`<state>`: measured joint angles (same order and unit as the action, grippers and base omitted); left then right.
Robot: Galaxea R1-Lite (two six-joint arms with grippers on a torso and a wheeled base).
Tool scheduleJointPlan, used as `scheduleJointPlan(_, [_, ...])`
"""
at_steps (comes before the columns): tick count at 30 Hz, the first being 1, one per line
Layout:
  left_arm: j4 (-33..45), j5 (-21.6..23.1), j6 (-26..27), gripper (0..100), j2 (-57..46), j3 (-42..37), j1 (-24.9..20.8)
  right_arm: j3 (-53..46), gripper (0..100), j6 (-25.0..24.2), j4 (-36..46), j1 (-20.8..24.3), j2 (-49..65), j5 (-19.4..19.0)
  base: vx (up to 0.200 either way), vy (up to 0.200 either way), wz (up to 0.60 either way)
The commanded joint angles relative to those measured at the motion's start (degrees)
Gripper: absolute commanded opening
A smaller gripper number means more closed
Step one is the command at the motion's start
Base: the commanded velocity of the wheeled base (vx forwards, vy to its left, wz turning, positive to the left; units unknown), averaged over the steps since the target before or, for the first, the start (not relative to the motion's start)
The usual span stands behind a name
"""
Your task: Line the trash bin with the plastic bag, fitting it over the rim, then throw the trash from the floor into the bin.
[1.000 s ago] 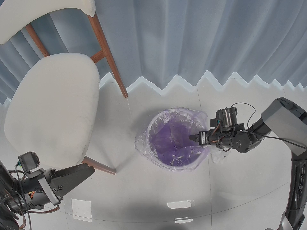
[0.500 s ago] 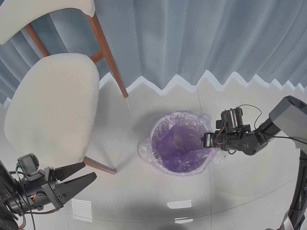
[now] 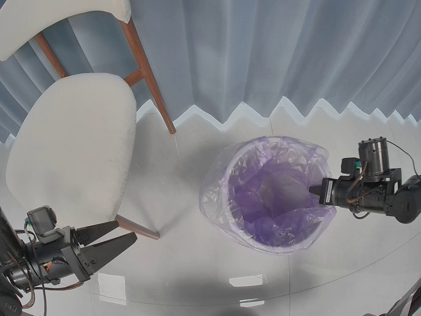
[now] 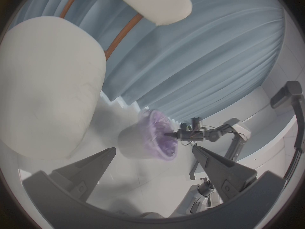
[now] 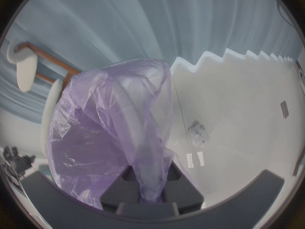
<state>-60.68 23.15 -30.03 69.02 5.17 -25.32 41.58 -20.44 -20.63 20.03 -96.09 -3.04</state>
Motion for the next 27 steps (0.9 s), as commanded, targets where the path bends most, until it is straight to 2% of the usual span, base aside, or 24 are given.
scheduleJointPlan(1, [9.0, -2.9, -0.3, 100, 3.6, 8.8, -4.2, -3.3, 0, -7.8, 2.0, -0.1, 13.6, 0.5, 0.000, 0.000, 0.00])
scheduleJointPlan(3, [8.9, -3.6, -0.6, 100, 6.3, 10.2, -6.9, -4.8, 0, -10.3, 2.0, 0.5, 14.7, 0.4, 0.000, 0.000, 0.00])
scheduleJointPlan(6, [10.3, -4.2, -1.4, 100, 8.8, 13.0, -10.9, -6.8, 0, -11.2, 1.3, 0.8, 16.1, 0.3, 0.000, 0.000, 0.00])
scheduleJointPlan(7, [11.6, -4.3, -1.8, 100, 11.0, 16.0, -13.5, -7.2, 0, -11.2, 1.1, 0.8, 16.5, 0.3, 0.000, 0.000, 0.00])
scheduleJointPlan(10, [14.2, -5.0, -1.9, 100, 15.7, 22.6, -16.3, -7.8, 0, -11.2, 1.0, 0.8, 16.8, 0.3, 0.000, 0.000, 0.00])
scheduleJointPlan(15, [13.8, -7.3, -1.5, 100, 20.9, 27.0, -18.2, -8.1, 0, -11.3, 1.0, 0.8, 17.2, 0.3, 0.000, 0.000, 0.00])
scheduleJointPlan(27, [13.9, -7.6, -2.1, 100, 22.4, 26.9, -18.2, -7.7, 0, -10.8, 1.0, 1.2, 17.5, 0.1, 0.000, 0.000, 0.00])
